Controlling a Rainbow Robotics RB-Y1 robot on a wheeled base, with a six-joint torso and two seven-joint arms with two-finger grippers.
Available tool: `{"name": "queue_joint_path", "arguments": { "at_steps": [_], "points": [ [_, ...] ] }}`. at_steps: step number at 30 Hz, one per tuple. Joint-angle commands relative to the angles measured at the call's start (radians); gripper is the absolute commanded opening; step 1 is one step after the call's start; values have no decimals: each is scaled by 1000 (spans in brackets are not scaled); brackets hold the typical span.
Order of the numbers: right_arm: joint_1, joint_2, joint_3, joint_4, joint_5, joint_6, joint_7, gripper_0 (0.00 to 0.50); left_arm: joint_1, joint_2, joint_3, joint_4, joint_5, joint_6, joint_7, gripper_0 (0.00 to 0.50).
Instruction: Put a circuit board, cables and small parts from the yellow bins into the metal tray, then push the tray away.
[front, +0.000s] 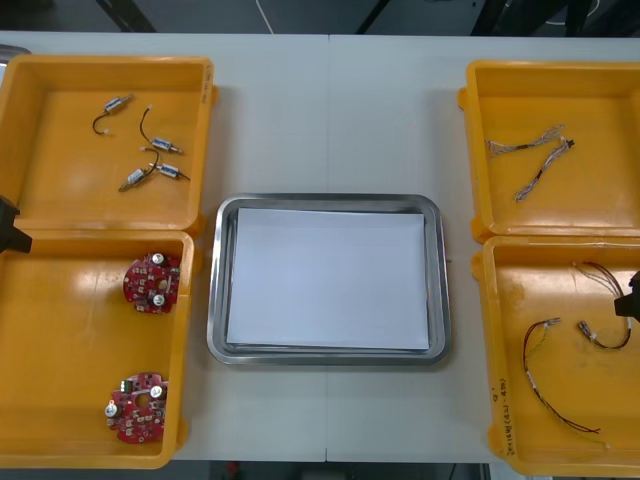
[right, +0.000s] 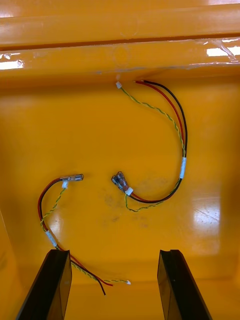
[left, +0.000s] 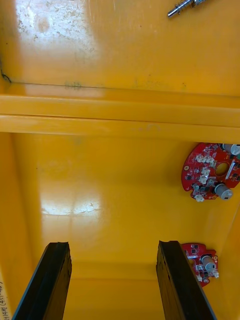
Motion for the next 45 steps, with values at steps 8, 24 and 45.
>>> {"name": "queue_joint_path", "arguments": {
  "at_steps": [8, 24, 45],
  "points": [
    [9, -34, 9, -7, -7, 3, -18, 500, 13, 41, 31, -25, 7, 6, -79, 500],
    [9, -34, 9, -7, -7, 3, -18, 500, 13, 41, 31, -25, 7, 6, -79, 500],
    [9, -34, 9, -7, -7, 3, -18, 500, 13, 41, 31, -25, 7, 6, -79, 500]
  ]
}}
